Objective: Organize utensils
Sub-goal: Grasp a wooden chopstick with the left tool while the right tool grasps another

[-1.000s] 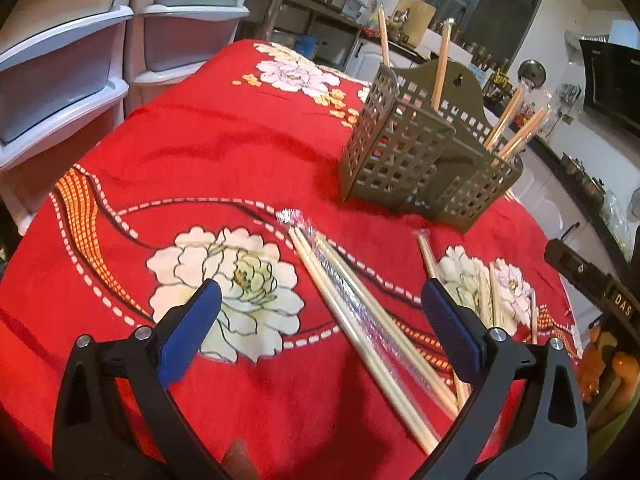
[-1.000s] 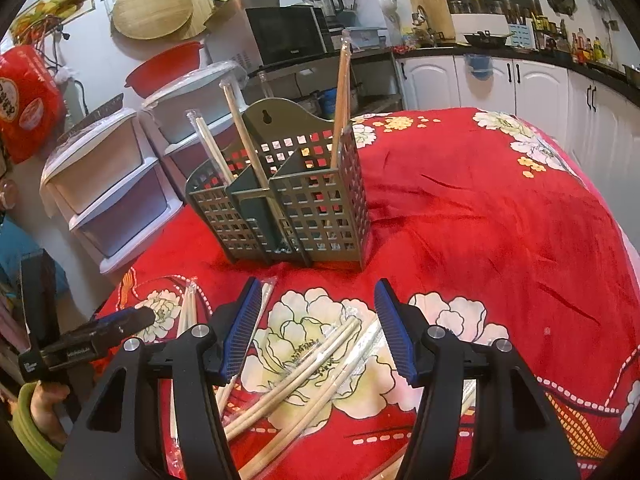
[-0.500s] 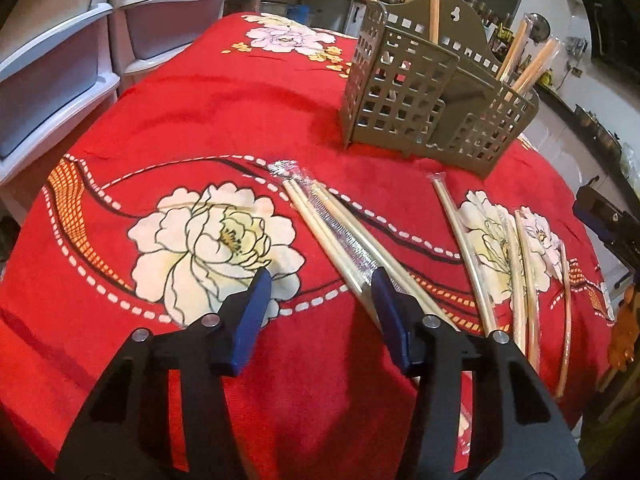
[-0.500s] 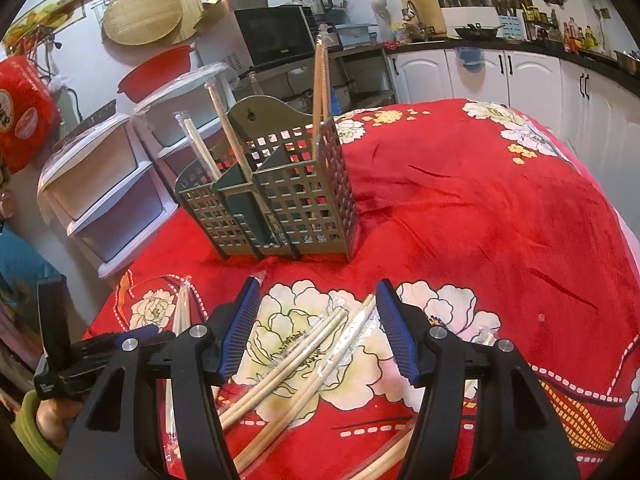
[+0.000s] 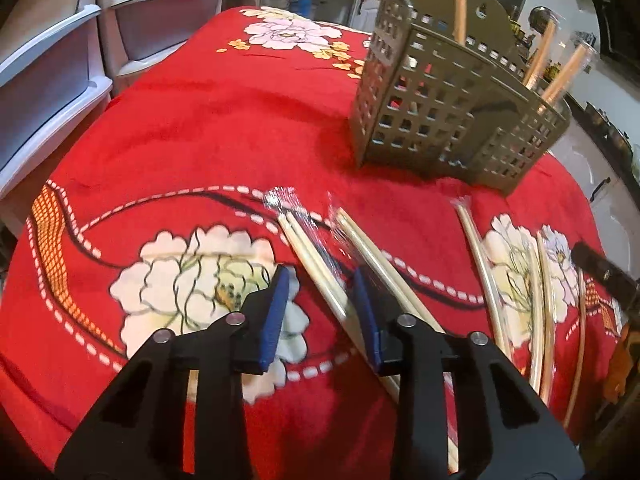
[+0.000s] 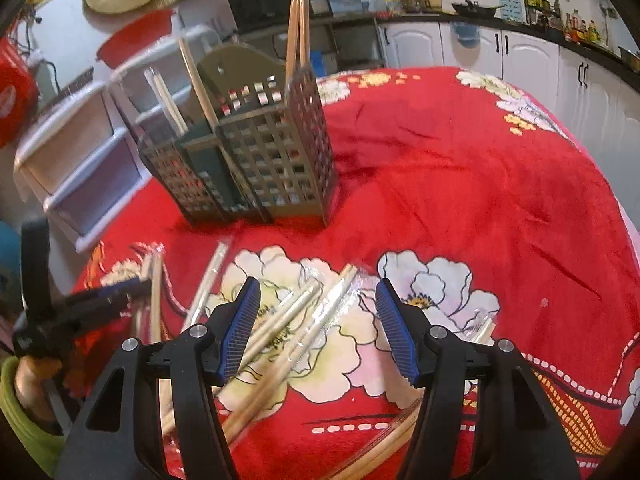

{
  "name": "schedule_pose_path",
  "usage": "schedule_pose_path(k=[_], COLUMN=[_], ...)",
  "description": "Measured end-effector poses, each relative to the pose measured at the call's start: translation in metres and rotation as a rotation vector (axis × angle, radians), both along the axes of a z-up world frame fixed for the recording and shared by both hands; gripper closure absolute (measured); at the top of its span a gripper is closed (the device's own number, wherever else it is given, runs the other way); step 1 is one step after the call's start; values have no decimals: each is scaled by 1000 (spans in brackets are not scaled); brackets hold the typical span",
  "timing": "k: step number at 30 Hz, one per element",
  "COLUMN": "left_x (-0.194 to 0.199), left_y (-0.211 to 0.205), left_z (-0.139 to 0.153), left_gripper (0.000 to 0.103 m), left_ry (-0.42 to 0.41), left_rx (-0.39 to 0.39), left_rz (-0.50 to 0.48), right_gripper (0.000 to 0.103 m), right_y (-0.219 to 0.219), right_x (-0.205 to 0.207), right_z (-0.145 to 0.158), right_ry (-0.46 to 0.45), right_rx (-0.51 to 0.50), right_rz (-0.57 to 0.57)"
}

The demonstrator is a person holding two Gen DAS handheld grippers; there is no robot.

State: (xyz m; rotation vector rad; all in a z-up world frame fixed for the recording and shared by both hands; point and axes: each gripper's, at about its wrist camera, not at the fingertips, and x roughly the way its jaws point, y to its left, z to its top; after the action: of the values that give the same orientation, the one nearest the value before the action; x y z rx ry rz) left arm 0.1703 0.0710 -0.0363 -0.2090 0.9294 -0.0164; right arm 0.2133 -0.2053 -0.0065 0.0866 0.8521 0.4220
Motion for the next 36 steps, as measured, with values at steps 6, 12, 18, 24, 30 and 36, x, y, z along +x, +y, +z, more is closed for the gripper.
schedule_pose_path(k=[6, 12, 18, 24, 30, 36], left_x=[18, 31, 43, 51, 56, 57], left_y=[7, 10, 13, 13, 14, 17], left_z=[0, 0, 0, 0, -1, -1], left_gripper=[78, 78, 78, 78, 80, 93], left_ry=[6, 11, 3, -3, -7, -8], left_rx=[-8, -10, -20, -23, -30, -30], left_rz=[10, 19, 30, 38, 43, 58], right_gripper=[61, 64, 75, 88, 92, 94], right_y=[3, 4, 3, 1, -7, -8], right_x=[10, 29, 40, 50, 57, 55], right_z=[-12, -26, -32, -35, -36, -27], right_ry=[43, 103, 118, 129, 143, 120], right_rx=[-51, -53, -37, 5, 76, 122], right_rz=[-11, -28, -28, -22, -36, -22])
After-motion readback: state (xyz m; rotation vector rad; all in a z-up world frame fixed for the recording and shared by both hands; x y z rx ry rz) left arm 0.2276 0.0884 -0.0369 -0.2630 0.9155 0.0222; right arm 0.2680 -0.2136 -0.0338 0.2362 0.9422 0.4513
